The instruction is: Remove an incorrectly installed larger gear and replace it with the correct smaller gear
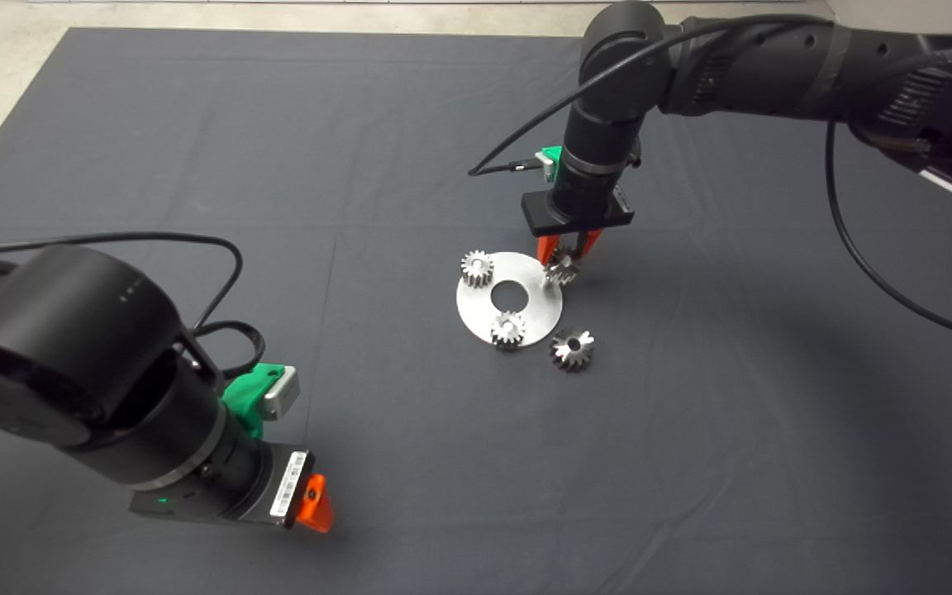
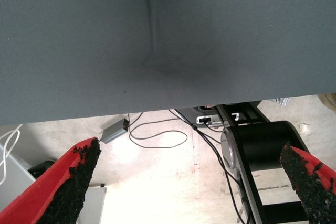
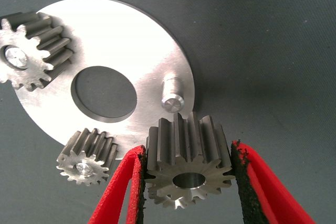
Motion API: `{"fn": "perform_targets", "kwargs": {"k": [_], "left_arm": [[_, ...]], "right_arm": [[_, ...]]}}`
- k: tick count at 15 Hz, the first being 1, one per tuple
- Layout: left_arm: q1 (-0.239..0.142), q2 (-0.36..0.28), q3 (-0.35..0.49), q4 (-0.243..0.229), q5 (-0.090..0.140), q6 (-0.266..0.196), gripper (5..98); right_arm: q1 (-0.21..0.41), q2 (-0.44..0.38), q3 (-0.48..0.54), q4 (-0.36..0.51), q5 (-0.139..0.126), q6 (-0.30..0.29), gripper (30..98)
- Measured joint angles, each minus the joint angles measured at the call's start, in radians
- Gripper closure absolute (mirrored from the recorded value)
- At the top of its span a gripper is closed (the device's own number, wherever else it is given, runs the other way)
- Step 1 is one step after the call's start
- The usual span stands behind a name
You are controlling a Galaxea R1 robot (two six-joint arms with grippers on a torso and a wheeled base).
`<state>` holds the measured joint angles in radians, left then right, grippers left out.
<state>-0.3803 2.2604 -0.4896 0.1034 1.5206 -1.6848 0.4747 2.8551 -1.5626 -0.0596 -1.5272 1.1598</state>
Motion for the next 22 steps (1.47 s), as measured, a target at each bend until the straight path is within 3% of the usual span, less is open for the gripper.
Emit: {"fn": "perform_targets", "kwargs": {"k": [22], "left_arm": [[0.000, 0.000, 0.001, 0.000, -0.001, 0.000, 15.3]], "right_arm": [[-0.026, -0.001, -0.045, 0.027, 0.000, -0.004, 93.2]]}}
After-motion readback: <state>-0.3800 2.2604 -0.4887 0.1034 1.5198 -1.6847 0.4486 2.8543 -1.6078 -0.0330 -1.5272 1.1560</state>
